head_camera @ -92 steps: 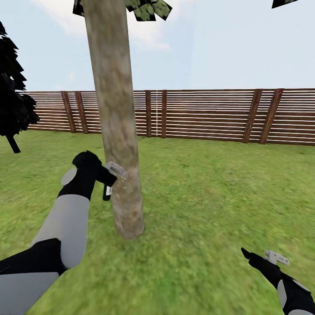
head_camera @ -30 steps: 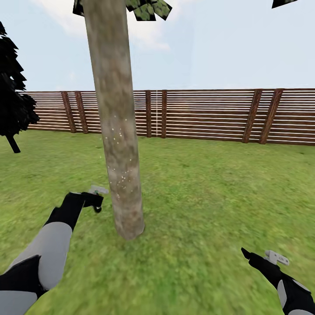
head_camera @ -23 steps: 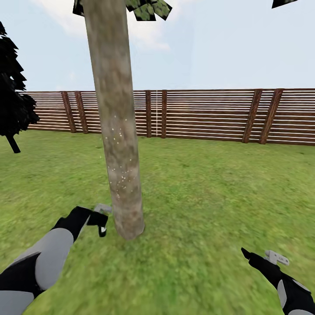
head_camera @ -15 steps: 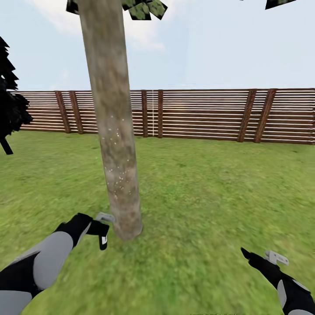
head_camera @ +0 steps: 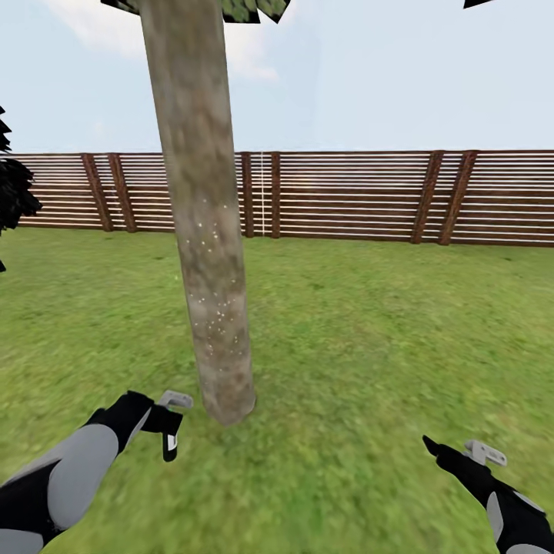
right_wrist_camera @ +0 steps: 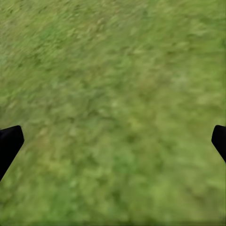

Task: In the garden, pick up the pesticide atomizer on the floor and spray pesticide onto both trees until each tree trunk is fully covered.

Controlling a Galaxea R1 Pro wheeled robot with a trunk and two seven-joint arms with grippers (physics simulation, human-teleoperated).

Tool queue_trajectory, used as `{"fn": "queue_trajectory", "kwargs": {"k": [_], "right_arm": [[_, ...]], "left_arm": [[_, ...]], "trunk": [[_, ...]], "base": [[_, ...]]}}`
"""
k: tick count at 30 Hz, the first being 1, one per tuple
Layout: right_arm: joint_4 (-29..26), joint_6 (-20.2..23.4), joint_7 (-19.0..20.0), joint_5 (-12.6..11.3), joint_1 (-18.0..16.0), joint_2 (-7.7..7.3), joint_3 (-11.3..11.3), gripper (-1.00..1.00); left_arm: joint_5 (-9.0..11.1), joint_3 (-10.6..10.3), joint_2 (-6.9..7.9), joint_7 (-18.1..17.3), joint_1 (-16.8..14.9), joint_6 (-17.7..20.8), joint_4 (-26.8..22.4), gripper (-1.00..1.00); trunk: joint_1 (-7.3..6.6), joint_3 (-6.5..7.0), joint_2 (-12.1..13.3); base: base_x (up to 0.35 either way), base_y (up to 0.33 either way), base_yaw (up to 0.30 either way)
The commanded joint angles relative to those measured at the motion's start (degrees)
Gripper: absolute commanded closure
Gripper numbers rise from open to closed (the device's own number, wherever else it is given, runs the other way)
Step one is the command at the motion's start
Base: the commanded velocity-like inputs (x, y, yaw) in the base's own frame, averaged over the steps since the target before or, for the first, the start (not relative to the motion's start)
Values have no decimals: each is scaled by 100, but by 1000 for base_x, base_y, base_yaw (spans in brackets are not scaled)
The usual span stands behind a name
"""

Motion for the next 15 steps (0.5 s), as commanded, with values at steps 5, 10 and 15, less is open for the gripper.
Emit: {"fn": "queue_trajectory", "kwargs": {"k": [5,10,15], "right_arm": [[5,-6,-2,0,0,18,2,-100],[13,-14,-14,-2,0,8,-6,-100],[15,-15,-15,0,0,8,-7,-100]], "left_arm": [[11,1,-13,4,105,-17,-1,100],[15,1,-32,9,131,-24,-2,100],[20,1,-20,-31,122,24,-260,100]], "trunk": [[0,-20,0],[0,-39,0],[0,-40,0]], "base": [[0,4,0],[-190,0,0],[-111,0,0]]}}
